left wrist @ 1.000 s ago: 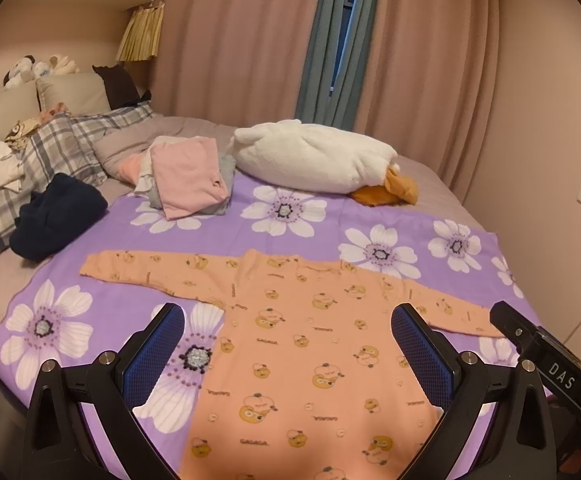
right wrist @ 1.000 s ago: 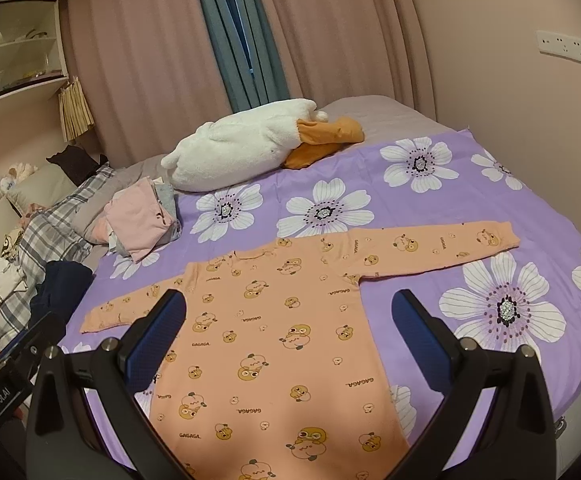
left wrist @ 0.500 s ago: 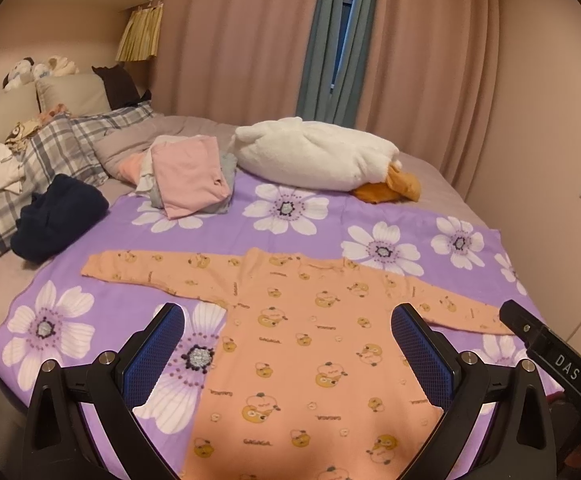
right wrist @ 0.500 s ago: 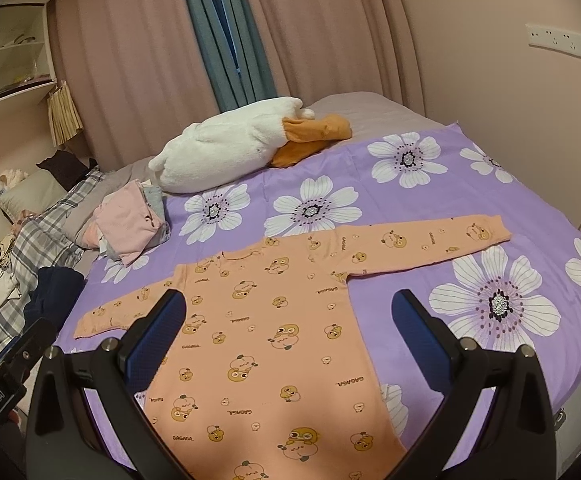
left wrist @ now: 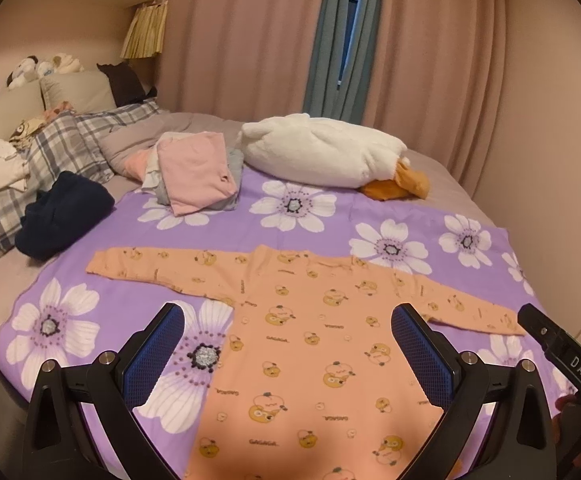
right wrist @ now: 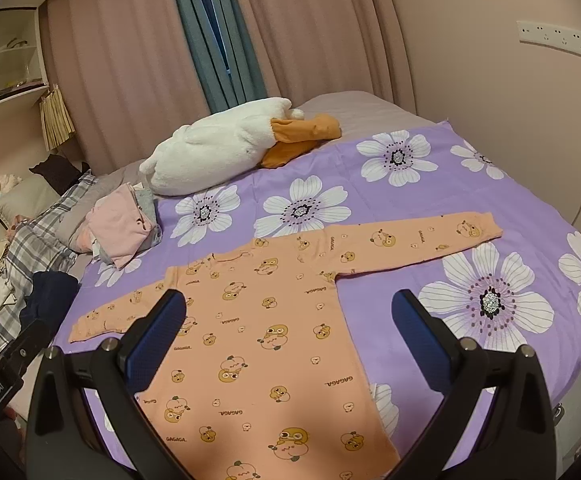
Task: Fold small clothes
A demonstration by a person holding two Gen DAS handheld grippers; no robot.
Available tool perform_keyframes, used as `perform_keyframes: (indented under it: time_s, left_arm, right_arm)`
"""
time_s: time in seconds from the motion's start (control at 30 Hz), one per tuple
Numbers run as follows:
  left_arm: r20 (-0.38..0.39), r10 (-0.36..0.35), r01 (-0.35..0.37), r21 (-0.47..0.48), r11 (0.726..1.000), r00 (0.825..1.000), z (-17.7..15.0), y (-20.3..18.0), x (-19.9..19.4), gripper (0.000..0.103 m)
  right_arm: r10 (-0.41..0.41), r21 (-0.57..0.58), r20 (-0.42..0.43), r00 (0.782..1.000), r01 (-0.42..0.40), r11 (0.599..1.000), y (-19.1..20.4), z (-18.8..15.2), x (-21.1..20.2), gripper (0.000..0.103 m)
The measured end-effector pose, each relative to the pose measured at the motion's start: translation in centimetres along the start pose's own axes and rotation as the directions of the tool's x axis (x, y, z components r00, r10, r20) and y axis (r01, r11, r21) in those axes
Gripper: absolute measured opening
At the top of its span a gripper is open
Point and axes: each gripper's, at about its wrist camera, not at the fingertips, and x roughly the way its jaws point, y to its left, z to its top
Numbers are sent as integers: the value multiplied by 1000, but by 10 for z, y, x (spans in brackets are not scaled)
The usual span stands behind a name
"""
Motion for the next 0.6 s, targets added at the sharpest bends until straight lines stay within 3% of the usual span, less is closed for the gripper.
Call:
perform_keyframes:
  time_s: [0.6]
  left_arm:
    - [-12,-3,3,2,1000,1000,0,2,2,103]
  right_arm:
    - [-28,3,-10,1000,28,1000,1,-1,1,103]
